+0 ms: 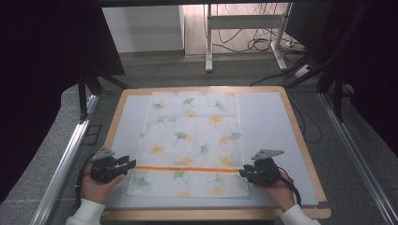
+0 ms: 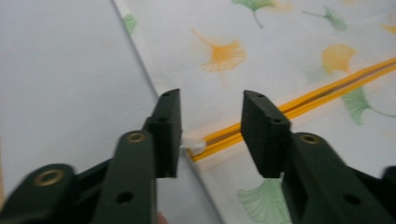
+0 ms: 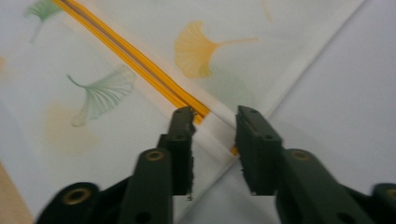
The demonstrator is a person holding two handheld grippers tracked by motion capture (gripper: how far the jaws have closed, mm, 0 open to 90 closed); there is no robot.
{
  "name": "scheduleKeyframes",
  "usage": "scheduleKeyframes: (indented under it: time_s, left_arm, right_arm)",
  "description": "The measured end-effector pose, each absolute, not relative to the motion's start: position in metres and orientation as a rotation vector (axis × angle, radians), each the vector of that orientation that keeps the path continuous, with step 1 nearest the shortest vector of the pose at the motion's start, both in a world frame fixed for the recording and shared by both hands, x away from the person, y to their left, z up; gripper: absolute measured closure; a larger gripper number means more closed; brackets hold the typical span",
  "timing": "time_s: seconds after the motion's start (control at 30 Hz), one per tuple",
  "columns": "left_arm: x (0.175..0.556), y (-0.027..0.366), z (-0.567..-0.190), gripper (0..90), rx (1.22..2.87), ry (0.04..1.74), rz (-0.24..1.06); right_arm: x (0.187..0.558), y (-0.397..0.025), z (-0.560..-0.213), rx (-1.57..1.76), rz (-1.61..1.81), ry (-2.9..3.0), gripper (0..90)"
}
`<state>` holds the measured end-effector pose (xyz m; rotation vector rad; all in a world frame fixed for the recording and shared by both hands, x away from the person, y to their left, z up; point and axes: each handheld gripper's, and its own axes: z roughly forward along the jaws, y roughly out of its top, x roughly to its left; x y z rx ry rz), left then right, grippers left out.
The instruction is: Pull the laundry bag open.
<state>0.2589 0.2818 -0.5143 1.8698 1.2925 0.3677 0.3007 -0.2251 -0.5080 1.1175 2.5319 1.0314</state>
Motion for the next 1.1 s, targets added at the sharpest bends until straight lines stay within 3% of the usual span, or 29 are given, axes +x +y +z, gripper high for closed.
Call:
scheduleKeyframes:
  time_s: [0.2,0.4,0.7,1.1]
  left_arm:
    - [0.260,0.267,-0.507,46.4,1.888,1.240,0.378]
    - [0.267,0.255,-0.506,36.8,1.947,1.186,0.497]
    - [0.293,0.264,-0.516,33.8,1.939,1.230,0.503]
    - [0.288,0.268,-0.518,31.4,1.932,1.250,0.475]
  right_arm:
    - [0.299,-0.229,-0.500,1.088,1.113,2.492,50.5]
    - [0.309,-0.240,-0.497,1.115,1.153,2.427,39.1]
    - [0.328,-0.265,-0.499,1.120,1.139,2.358,35.3]
    - [0.339,-0.289,-0.503,1.193,1.113,2.302,34.4]
